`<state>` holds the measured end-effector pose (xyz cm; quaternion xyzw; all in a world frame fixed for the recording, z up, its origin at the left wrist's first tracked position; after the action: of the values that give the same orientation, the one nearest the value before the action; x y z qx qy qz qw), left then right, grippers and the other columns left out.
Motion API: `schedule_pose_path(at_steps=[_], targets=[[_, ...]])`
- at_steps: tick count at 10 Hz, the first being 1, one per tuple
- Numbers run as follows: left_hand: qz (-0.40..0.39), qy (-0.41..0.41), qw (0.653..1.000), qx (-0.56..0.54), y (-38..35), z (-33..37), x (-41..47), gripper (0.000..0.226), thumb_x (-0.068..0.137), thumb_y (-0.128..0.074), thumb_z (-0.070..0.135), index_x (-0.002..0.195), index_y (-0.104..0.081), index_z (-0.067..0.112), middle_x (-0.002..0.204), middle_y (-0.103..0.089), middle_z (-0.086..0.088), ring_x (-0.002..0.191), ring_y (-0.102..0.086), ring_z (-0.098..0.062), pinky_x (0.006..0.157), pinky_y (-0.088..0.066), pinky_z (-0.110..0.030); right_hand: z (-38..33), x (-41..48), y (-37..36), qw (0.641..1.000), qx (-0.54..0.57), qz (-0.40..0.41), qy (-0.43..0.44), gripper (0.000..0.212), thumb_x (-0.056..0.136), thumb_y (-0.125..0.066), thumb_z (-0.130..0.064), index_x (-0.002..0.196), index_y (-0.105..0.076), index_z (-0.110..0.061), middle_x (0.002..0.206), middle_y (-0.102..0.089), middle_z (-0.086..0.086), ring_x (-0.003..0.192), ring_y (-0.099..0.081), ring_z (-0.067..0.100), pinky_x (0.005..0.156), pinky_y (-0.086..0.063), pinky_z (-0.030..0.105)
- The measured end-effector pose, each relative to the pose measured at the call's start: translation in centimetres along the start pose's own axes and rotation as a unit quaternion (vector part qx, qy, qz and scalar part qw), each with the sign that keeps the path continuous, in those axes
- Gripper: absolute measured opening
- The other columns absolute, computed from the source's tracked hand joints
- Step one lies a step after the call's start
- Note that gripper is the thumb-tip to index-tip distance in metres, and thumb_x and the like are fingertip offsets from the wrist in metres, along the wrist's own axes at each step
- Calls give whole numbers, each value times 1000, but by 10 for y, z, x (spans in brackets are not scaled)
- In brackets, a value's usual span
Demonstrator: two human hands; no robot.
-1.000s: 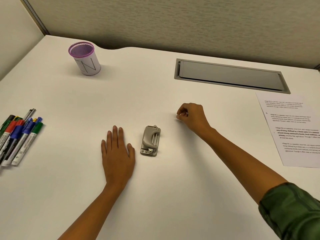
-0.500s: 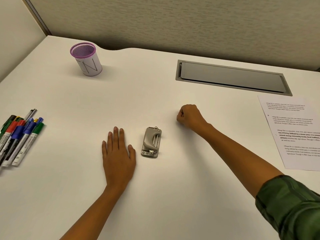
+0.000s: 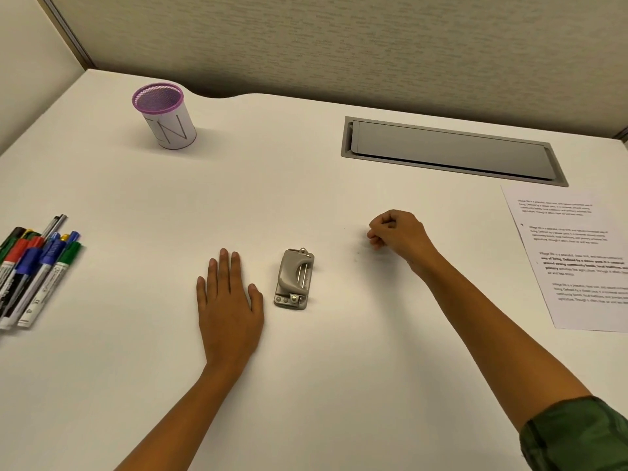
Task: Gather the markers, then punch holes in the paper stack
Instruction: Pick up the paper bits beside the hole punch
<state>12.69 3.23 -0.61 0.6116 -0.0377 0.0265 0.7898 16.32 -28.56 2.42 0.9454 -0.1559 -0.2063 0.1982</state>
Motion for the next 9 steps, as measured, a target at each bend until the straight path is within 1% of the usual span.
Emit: schedule_pose_path(at_steps=[1,2,3,4,5,7,8,9], targets=[[-1,-1,1000,2,0,1,0,60,92,-28,30,149,-24,11,158,-21,-8,146,-19,-24,119,-15,-44,-1,-9,-2,994,-97,3,40,7,82,-61,-8,82,-69,-9,70,-68,2,56,-61,10,56,-50,13],[-1,-1,1000,0,0,1,0,60,92,-28,30,149,-24,11,158,-20,-7,146,-18,-24,119,-15,-44,-6,-23,-17,980,-178,-7,94,6,76,-75,-10,79,-71,-6,72,-69,4,57,-57,8,54,-43,7],[-1,-1,1000,1,0,0,0,60,93,-28,30,149,-24,11,158,-20,-7,146,-18,-24,119,-15,-44,-7,-27,-24,976,-193,-4,104,17,70,-82,-10,81,-71,-3,74,-68,7,62,-58,14,62,-46,16],[0,0,1000,-1,0,0,0,60,92,-28,30,149,-24,11,158,-21,-7,146,-18,-24,119,-14,-44,-7,-31,-28,968,-219,17,121,13,72,-79,-5,82,-72,0,79,-70,10,69,-61,18,66,-46,23],[1,0,1000,-3,0,0,0,60,92,-28,30,149,-24,11,158,-21,-7,146,-18,-24,119,-14,-43,-8,-36,-29,964,-230,30,133,5,76,-74,-3,80,-73,0,80,-71,10,72,-63,20,66,-46,24],[0,0,1000,-6,0,0,0,60,92,-28,30,149,-23,11,158,-20,-7,146,-17,-23,119,-14,-44,-17,-37,-36,941,-305,18,148,7,80,-65,-2,79,-71,0,80,-71,11,74,-63,23,66,-50,30],[0,1,1000,-7,0,0,-1,60,92,-28,30,149,-23,11,158,-20,-7,146,-17,-24,119,-14,-44,-18,-32,-44,921,-364,-1,136,9,80,-54,2,73,-60,4,77,-65,14,70,-58,28,61,-45,33],[2,1,1000,-8,0,1,-1,60,92,-28,29,149,-24,11,158,-20,-7,146,-18,-24,119,-14,-44,-16,-30,-47,917,-380,-10,120,12,78,-52,2,67,-48,-2,72,-52,12,63,-45,26,55,-33,28]])
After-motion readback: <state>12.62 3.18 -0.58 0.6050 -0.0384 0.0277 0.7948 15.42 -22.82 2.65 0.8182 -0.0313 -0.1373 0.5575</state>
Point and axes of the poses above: each hand's wrist, its own x-axis towards the middle knuckle, its own y-axis out of the back of the hand, z = x × y, the point moved 8 cm from there along x, towards the middle knuckle
